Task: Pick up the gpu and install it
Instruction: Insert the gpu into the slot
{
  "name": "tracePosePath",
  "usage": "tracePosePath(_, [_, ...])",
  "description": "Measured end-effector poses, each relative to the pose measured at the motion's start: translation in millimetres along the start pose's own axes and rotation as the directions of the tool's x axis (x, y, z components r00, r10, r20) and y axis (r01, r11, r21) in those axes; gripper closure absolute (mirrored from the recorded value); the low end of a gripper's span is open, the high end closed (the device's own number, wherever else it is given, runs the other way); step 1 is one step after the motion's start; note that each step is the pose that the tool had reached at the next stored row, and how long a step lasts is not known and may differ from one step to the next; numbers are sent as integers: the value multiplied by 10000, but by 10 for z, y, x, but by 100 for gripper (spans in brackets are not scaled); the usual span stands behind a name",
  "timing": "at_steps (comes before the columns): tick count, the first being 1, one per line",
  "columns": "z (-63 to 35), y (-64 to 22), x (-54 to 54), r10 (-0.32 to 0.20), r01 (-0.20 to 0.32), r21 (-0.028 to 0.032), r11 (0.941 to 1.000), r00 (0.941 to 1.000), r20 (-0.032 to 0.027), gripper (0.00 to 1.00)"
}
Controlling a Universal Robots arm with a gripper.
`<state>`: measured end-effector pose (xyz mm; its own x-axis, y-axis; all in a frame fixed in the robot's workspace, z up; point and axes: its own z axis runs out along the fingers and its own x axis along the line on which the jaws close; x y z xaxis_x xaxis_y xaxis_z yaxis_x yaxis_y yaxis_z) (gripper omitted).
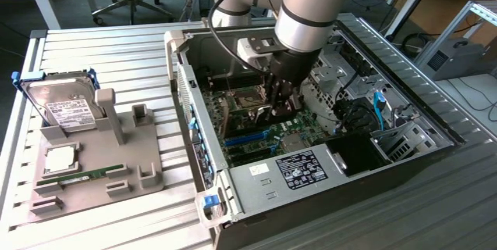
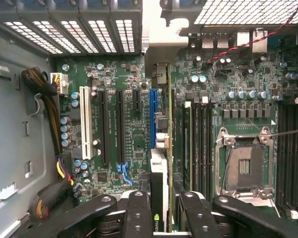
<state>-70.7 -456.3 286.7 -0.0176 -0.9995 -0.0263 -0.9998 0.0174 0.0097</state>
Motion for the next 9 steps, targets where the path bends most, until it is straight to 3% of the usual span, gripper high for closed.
tracePosePath(9, [32,56,1,-15,15,11,10000,10000,5,73])
